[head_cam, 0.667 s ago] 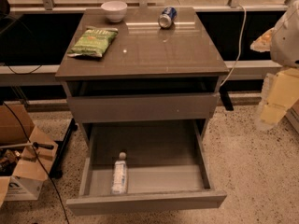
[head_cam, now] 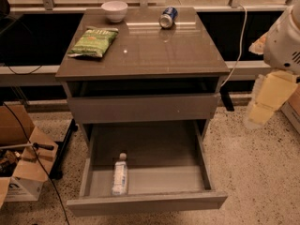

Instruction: Pick blue plastic bottle from middle drawer and place on counter

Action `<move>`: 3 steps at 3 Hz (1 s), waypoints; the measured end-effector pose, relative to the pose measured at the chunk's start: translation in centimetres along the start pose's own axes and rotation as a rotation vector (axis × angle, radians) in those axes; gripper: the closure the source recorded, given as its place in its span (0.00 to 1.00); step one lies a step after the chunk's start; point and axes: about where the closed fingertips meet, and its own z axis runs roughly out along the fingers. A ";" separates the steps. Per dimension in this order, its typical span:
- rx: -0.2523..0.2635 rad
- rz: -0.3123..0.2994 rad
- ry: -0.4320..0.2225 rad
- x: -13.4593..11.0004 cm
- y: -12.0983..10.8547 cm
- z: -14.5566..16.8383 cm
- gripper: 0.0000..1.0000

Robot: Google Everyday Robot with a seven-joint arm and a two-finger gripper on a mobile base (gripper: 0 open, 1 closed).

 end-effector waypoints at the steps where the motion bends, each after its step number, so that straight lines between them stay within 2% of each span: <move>1: -0.014 0.090 -0.005 -1.8 -0.5 3.6 0.00; 2: -0.042 0.211 0.001 -3.1 -1.2 8.1 0.00; 3: -0.075 0.354 0.044 -2.6 -1.9 13.7 0.00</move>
Offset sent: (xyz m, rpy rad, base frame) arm 0.0736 0.0558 -0.1120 0.1328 0.1333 -0.3426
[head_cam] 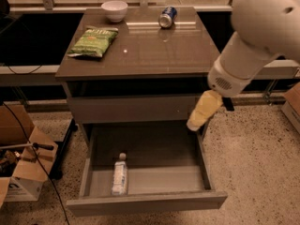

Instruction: Pick blue plastic bottle from middle drawer and place on counter

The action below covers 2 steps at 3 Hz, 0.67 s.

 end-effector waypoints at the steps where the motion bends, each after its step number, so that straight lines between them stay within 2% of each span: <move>1: -0.045 0.162 0.077 1.5 0.2 6.2 0.00; 2: -0.043 0.169 0.075 1.5 0.2 6.0 0.00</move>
Offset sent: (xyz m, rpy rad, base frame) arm 0.0044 -0.0007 -0.0501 0.0001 0.0788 -0.1069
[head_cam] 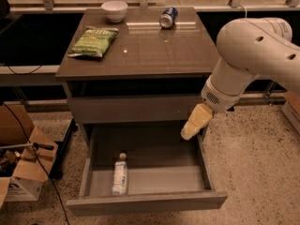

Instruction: Pick blue plastic bottle from middle drawer and place on counter

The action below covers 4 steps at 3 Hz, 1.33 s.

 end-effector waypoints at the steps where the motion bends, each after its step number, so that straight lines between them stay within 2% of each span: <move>1: -0.052 0.043 -0.008 -1.3 1.2 2.9 0.00; 2: -0.123 0.097 -0.031 -3.2 3.4 7.0 0.00; 4: -0.223 0.264 -0.020 -6.9 8.3 19.1 0.00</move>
Offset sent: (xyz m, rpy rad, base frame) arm 0.0213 0.0964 -0.1062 0.2234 0.1055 -0.1248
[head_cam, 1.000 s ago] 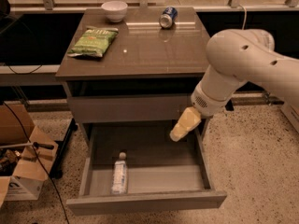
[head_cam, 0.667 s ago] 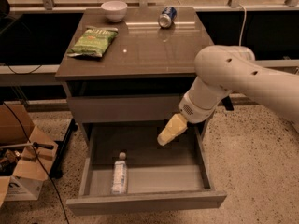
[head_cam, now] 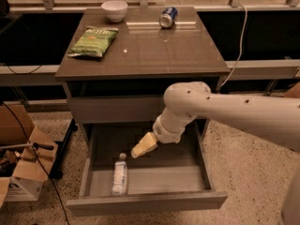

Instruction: Pick blue plastic bottle from middle drawer and place on counter

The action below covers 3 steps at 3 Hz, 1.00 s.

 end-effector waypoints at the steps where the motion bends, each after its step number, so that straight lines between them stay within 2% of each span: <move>1: -0.005 0.021 -0.003 -0.2 0.1 0.6 0.00; 2: -0.006 0.090 -0.002 -0.7 -0.3 3.4 0.00; 3: -0.009 0.180 -0.069 -2.8 -0.7 6.6 0.00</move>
Offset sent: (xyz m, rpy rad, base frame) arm 0.0170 0.0117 -0.0356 0.0177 0.0358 -0.1477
